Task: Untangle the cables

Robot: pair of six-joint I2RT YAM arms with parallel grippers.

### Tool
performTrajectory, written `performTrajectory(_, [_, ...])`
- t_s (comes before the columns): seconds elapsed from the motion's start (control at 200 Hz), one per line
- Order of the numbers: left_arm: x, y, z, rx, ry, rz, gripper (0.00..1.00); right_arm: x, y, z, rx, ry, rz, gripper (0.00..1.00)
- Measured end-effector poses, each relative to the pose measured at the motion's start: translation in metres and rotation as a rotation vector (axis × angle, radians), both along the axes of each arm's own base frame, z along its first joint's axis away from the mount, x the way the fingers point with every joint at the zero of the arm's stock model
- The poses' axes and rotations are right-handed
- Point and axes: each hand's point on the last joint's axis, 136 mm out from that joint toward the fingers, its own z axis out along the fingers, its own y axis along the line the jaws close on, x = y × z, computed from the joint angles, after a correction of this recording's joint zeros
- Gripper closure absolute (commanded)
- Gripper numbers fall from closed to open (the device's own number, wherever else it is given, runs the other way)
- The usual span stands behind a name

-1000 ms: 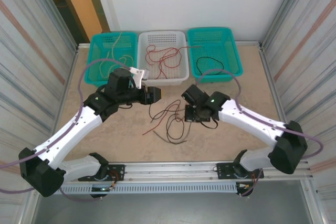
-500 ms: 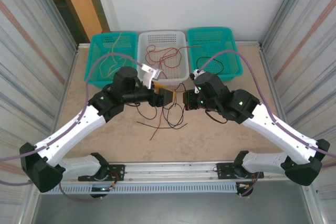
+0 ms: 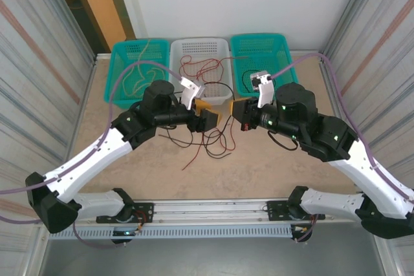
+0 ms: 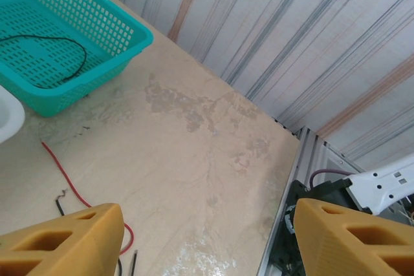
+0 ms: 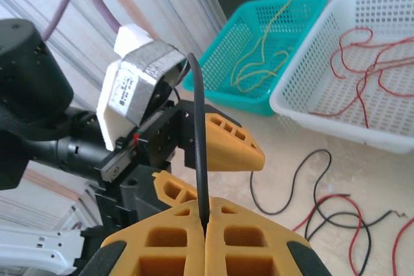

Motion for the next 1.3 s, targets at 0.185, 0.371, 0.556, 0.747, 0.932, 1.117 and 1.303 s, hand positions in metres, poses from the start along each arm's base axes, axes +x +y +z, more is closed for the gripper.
performTrajectory(0.185, [-0.004,0.023,0.023,-0.016,-0.074,0.055,0.35,0.012,-0.008,0.003,-0.001,-0.017,-0.043,1.00])
performTrajectory(0.371, [0.000,0.078,0.073,-0.116,-0.178,0.198,0.38,0.018,-0.014,0.003,-0.002,-0.017,-0.069,1.00])
performTrajectory(0.556, [0.030,0.115,0.075,-0.103,-0.172,0.318,0.24,0.019,-0.015,0.003,0.000,-0.014,-0.069,1.00])
performTrajectory(0.747, [0.052,0.095,0.034,-0.040,-0.068,0.247,0.19,0.016,-0.012,0.003,0.009,-0.005,-0.041,1.00])
performTrajectory(0.932, [0.063,0.085,0.015,-0.013,-0.033,0.211,0.28,0.011,-0.007,0.003,0.021,0.006,0.001,1.00])
performTrajectory(1.117, [0.066,0.075,0.009,-0.021,-0.024,0.154,0.35,0.007,-0.003,0.006,0.036,0.007,0.031,1.00])
performTrajectory(1.303, [0.063,0.064,0.007,-0.046,-0.006,0.087,0.52,0.006,-0.002,0.007,0.040,0.008,0.040,1.00])
